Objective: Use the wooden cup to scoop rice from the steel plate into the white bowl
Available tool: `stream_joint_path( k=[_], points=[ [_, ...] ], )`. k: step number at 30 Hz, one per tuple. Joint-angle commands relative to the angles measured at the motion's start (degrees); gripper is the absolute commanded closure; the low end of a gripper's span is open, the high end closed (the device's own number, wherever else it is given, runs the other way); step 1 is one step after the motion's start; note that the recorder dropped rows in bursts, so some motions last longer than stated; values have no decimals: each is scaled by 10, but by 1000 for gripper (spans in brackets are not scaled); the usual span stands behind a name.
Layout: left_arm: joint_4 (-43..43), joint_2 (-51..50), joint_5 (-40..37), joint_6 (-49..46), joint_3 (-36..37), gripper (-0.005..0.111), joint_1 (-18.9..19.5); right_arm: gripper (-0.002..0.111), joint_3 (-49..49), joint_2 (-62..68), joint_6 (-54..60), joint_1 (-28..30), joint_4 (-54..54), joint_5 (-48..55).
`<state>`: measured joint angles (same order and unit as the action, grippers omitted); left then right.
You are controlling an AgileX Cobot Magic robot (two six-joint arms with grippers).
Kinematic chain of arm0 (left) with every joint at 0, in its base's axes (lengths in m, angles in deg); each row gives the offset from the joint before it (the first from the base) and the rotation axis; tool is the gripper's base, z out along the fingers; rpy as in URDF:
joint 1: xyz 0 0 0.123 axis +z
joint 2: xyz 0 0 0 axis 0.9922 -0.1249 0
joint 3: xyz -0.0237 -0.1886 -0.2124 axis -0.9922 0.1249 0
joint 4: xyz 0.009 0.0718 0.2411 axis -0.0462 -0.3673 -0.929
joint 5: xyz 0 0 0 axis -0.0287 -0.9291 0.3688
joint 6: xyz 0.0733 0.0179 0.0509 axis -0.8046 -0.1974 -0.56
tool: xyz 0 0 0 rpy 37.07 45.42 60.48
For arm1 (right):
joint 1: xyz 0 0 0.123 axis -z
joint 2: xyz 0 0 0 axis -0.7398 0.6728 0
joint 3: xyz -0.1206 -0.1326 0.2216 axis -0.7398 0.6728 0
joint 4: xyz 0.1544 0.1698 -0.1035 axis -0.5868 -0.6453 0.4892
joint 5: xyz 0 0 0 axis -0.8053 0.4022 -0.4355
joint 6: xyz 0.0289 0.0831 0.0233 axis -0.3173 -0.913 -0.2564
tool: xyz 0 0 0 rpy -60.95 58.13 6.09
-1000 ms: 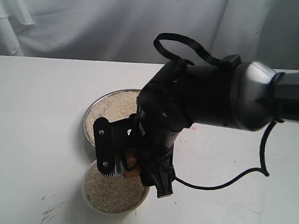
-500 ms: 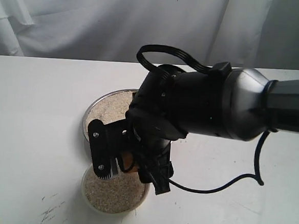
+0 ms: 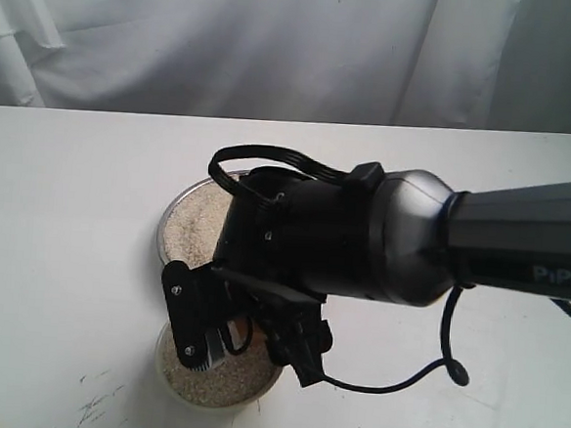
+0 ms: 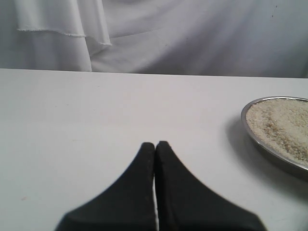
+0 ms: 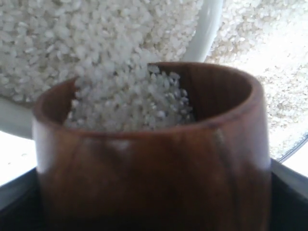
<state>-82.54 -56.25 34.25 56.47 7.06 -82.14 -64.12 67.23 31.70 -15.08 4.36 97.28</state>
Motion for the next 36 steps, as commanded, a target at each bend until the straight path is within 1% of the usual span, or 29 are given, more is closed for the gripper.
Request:
stream_joint_path(
  k=[1, 9, 13, 25, 36],
  points=[
    [0, 3, 4, 2, 3, 107, -1, 108, 3, -2, -7, -4, 14, 6],
    [0, 3, 4, 2, 3, 107, -1, 108, 3, -2, -11, -22, 34, 29],
    [0, 3, 4, 2, 3, 107, -1, 108, 3, -2, -45, -29, 57, 40],
    [0, 3, 4, 2, 3, 107, -1, 108, 3, -2, -80, -38, 88, 85],
    [0, 3, 4, 2, 3, 107, -1, 108, 3, -2, -80, -58, 107, 79]
  ],
)
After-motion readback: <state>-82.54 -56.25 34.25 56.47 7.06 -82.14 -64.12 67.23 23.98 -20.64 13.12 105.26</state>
